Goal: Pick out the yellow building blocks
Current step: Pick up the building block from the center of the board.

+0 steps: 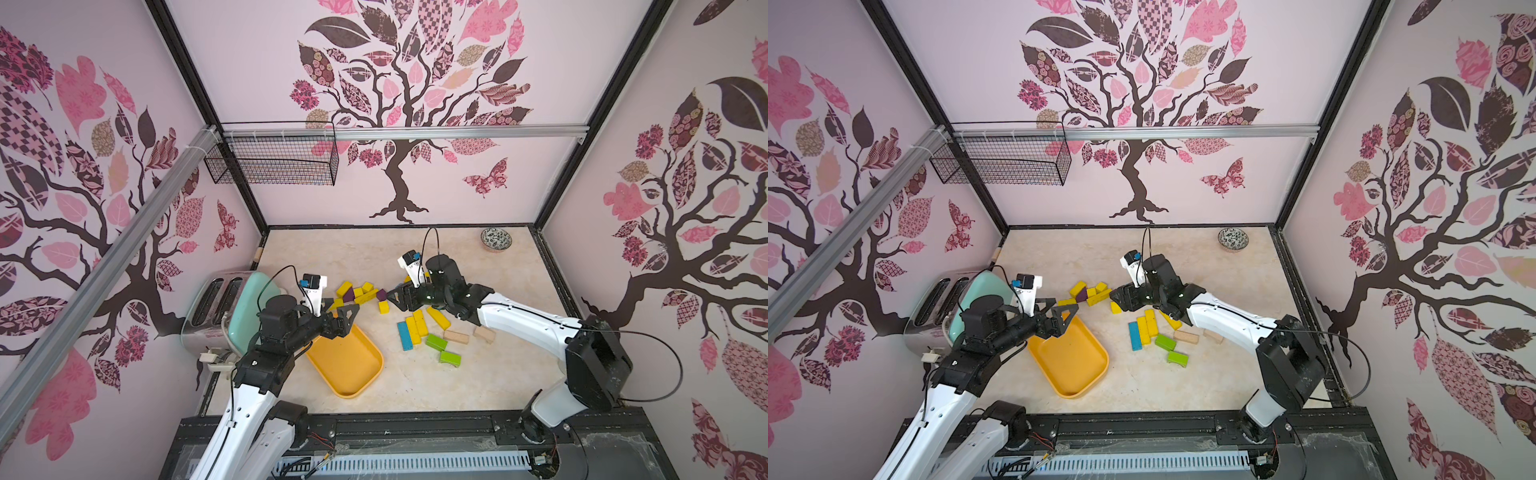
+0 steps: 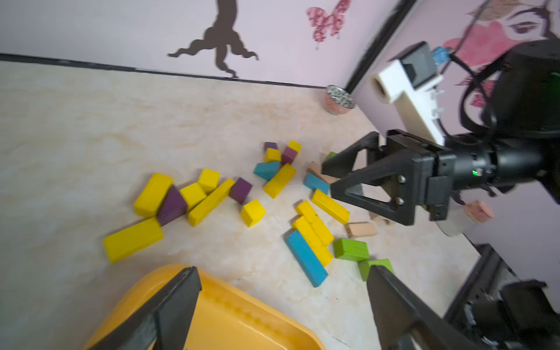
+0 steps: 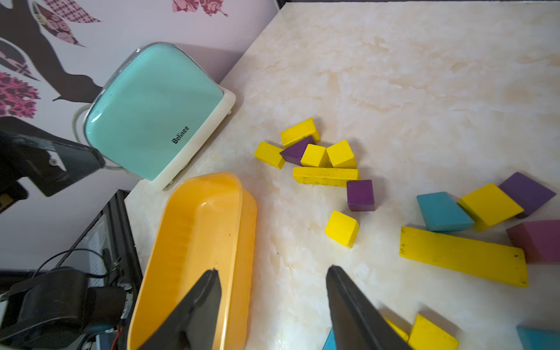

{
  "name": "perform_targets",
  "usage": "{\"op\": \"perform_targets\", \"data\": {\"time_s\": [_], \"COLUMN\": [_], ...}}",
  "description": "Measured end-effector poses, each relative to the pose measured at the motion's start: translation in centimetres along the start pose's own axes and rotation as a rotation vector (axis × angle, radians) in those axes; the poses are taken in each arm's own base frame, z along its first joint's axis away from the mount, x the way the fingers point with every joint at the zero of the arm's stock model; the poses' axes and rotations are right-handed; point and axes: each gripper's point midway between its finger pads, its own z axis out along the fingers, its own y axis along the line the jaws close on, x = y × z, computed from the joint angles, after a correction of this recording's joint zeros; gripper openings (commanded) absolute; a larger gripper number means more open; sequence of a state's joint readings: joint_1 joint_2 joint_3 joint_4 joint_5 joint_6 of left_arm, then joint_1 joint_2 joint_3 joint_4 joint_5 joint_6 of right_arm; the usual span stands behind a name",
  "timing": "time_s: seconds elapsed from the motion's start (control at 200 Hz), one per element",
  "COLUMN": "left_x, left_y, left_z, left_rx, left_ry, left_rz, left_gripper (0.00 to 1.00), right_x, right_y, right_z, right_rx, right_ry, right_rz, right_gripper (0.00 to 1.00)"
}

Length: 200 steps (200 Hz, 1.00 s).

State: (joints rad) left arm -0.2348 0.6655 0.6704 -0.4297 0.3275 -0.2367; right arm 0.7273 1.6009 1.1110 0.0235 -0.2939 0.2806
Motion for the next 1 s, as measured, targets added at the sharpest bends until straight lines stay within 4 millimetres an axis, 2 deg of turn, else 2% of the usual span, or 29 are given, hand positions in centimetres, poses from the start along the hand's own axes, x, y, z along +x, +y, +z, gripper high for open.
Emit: {"op": "perform_targets", "data": {"time_s": [0.075, 0.19, 0.37, 0.495, 0.745, 1.0], "left_x": [0.1, 0.2, 0.2, 0.3, 0.3, 0.4], "left_y": [1.2, 2.0, 1.9, 1.8, 2.3, 2.5], "left_z": [0.0, -0.2, -0.2, -0.1, 0.0, 0.1], "left_rx": [-0.071, -0.117, -0.122, -0.122, -0.148, -0.161], "left_ry": [0.0, -0.003, -0.005, -0.001, -0.002, 0.0], "left_rz": [-0.014, -0.024, -0.018, -0.014, -0.014, -0.014], "left_gripper": [0.97, 0.97, 0.97, 0.97, 0.97, 0.97], "right_x": [0.8, 1.4, 2.8, 3.8, 4.2, 5.7], "right_y": [-0.8, -2.1, -3.3, -4.0, -4.9, -5.9], "right_z": [1.2, 2.9, 4.4, 5.7, 8.4, 10.4], "right_rx": [0.054, 0.131, 0.191, 0.217, 0.238, 0.272], "right_ry": [0.035, 0.079, 0.131, 0.179, 0.238, 0.291], "right_rz": [0.004, -0.004, -0.014, -0.021, -0.051, -0.063], "right_gripper": [0.64, 0.64, 0.62, 0.65, 0.64, 0.64]}}
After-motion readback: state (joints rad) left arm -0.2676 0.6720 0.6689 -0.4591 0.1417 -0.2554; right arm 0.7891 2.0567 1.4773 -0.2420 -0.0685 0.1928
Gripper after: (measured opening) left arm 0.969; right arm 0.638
